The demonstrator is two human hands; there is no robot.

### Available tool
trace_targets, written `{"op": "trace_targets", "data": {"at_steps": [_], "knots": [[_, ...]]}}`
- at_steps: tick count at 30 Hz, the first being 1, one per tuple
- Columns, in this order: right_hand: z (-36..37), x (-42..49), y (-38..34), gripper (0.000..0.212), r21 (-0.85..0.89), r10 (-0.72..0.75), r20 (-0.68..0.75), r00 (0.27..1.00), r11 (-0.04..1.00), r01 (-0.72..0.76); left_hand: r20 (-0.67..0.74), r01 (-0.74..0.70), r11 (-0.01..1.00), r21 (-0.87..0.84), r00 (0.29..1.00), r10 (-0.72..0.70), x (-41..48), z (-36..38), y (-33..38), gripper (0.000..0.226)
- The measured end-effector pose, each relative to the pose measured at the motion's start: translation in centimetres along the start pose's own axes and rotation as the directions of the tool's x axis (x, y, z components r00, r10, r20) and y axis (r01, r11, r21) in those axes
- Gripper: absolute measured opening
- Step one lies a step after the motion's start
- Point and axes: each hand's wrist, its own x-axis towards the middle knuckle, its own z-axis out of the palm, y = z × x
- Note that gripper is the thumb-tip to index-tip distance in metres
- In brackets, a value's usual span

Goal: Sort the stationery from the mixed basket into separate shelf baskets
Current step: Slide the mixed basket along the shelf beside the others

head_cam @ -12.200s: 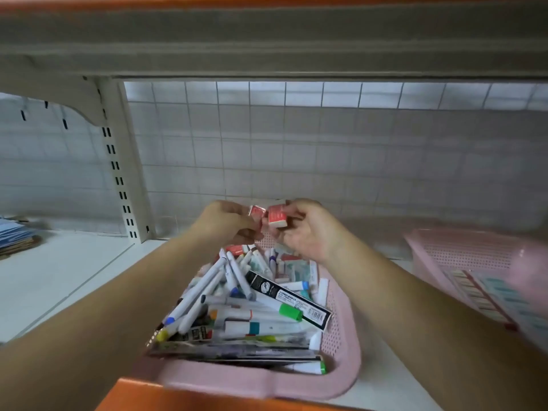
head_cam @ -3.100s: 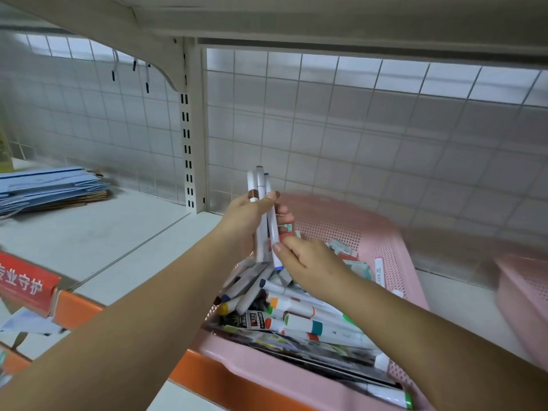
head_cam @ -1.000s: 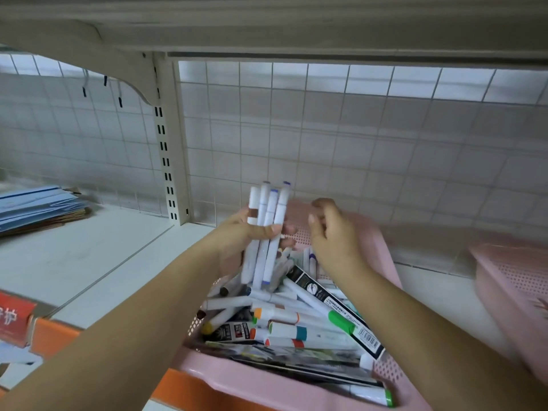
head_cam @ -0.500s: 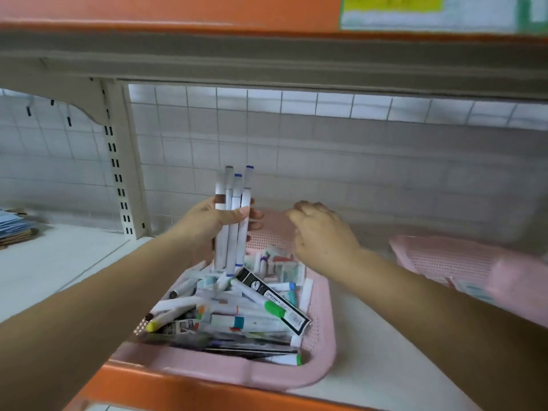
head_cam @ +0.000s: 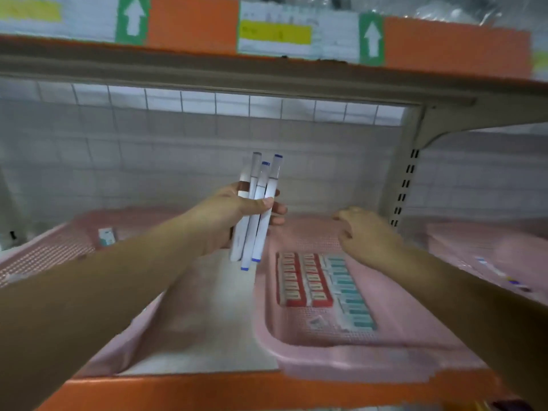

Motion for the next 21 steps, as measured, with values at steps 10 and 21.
{"op": "trace_targets", "data": {"at_steps": [10,21], "knots": [[-1.5,-5.2,11.3,0.033,-0.050,0.085,-0.016,0.996,0.995,-0.085,0.070,-0.023,0.999,-0.037,0.997,0.026,2.6,14.2,-1.7,0.019],[-3.5,-12.8,22.8,0.041,0.006,0.368,-0.061,0.928,0.930,-0.368,0.286,0.058,0.997,-0.045,0.957,-0.043,6.2,27.3,-3.3,0.010]]}}
